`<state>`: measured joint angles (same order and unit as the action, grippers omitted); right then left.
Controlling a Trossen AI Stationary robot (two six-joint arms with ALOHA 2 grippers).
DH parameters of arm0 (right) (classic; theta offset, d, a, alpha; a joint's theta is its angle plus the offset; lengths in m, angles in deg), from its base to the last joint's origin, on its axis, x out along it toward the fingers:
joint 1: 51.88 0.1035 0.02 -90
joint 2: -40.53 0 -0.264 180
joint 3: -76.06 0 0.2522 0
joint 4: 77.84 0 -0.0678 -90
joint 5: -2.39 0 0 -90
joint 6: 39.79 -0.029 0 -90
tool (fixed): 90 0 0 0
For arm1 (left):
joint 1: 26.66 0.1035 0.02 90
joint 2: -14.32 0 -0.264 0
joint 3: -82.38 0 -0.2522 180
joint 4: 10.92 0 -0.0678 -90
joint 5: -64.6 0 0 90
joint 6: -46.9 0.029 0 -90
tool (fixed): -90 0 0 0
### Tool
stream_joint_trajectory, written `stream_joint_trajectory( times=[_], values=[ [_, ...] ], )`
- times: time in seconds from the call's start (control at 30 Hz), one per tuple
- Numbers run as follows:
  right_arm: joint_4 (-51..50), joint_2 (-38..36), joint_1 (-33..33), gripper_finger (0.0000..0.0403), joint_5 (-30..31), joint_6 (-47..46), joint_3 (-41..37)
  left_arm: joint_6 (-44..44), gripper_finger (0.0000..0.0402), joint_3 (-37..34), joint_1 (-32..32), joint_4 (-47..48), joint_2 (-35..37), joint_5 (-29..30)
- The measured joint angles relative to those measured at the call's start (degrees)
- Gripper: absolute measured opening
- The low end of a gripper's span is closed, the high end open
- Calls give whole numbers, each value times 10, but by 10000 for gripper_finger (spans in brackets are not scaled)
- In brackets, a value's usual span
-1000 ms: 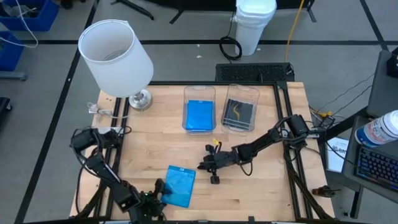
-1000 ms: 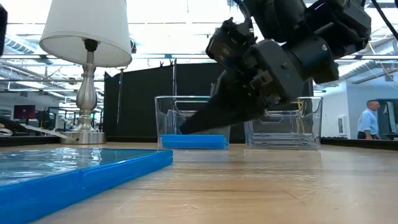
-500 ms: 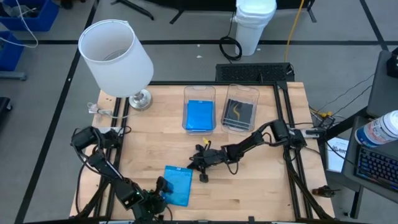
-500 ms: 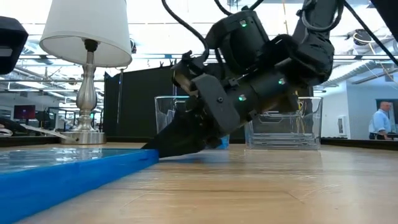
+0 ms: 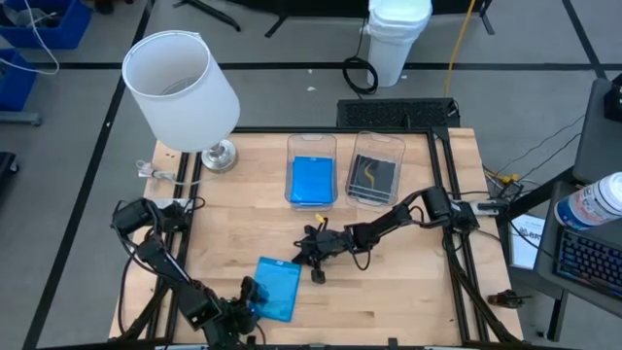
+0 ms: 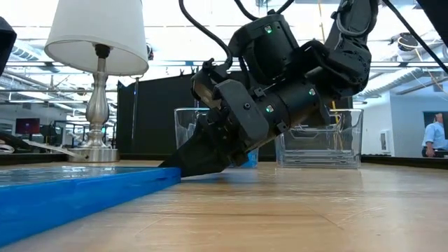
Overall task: Pick & place jewel cases by type
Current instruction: Put the blue CD case into the left transparent bin
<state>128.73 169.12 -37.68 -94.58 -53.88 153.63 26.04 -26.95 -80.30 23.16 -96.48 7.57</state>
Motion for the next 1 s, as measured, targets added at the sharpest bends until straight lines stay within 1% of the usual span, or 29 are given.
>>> stream_joint_trajectory(
  times=[0.1, 0.2, 0.27, 0.43, 0.53, 0.63, 0.7, 0.83, 1.0],
  values=[
    [-1, 0, 0, 0, -8, 0, 0, 8, 246, 2, 0, 5, 0, 9],
    [-1, 0, 1, 0, -8, -1, 0, 26, 239, 17, 0, 33, -2, 22],
    [-1, 0, 1, 0, -8, -2, 0, 27, 238, 36, 0, 74, -4, 30],
    [0, 0, 1, 0, -9, -3, 0, -8, 237, 82, 2, 190, -6, 31],
    [1, 0, 1, 0, -9, -3, -1, -20, 237, 93, 3, 229, -7, 37],
    [5, 0, 2, 0, -17, 2, 0, -24, 236, 91, 13, 248, -10, 105],
    [6, 0, 3, 0, -21, 2, 0, -28, 236, 92, 17, 246, -9, 116],
    [12, 1, 5, 0, -41, 11, 0, -26, 236, 93, 30, 238, -8, 89],
    [13, 1, 6, 0, -37, 12, 0, -16, 236, 94, 38, 236, -8, 62]
  ],
)
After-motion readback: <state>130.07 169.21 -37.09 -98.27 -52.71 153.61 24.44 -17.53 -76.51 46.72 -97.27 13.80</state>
